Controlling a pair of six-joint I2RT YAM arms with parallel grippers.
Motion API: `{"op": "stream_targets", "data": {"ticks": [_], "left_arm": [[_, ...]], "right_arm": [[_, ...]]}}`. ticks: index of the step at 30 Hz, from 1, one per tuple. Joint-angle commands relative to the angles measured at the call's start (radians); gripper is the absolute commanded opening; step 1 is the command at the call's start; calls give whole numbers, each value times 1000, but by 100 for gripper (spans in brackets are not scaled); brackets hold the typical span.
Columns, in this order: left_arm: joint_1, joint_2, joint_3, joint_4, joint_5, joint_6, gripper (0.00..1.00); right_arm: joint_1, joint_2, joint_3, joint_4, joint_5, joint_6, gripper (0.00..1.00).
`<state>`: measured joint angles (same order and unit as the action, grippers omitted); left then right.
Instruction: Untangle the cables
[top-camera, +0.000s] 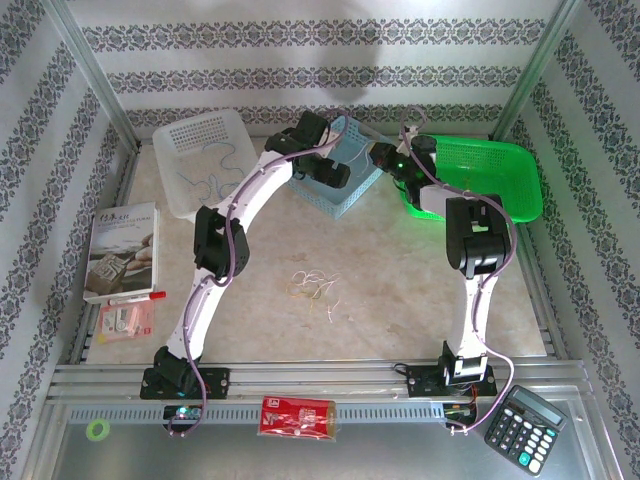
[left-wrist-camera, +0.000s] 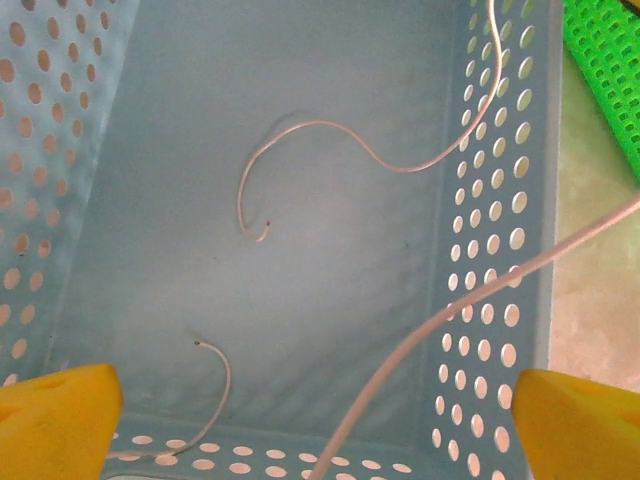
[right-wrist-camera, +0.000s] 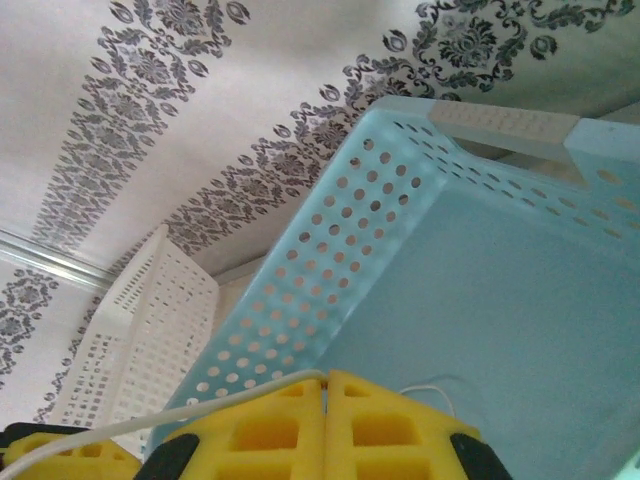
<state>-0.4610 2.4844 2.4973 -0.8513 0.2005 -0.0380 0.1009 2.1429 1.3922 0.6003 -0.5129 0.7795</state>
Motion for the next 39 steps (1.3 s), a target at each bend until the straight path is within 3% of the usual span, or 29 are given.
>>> {"op": "stream_targets", "data": {"ticks": [1,11,18,29,30,32,34,36,39], "left_arm": [[10,-69,37,16,34,-39,100],[37,-116,44,169,269,-255,100],[81,-131,52,231,189,-355,100],[97,-134,67,281,246,-405,100],[98,-137,68,281,252,-406,100],[98,-144,68,276,260,-405,100],[99,-152,67,266,264,-402,100],[99,-161,69,255,272,-396,100],[98,-174,66,247,283,-393,100]], "right_arm": [[13,-4,45,55,-19,23,0],[58,80,161,-109,2,-15,0],[35,88,125,-123,61,23,0],[51,116,222,-174,12,4,0],[54,119,239,-192,11,-5,2],[58,121,270,-238,8,-26,27],[61,113,290,-280,13,-54,42],[63,93,291,-313,25,-78,52],[65,59,287,-348,28,-109,58]]}}
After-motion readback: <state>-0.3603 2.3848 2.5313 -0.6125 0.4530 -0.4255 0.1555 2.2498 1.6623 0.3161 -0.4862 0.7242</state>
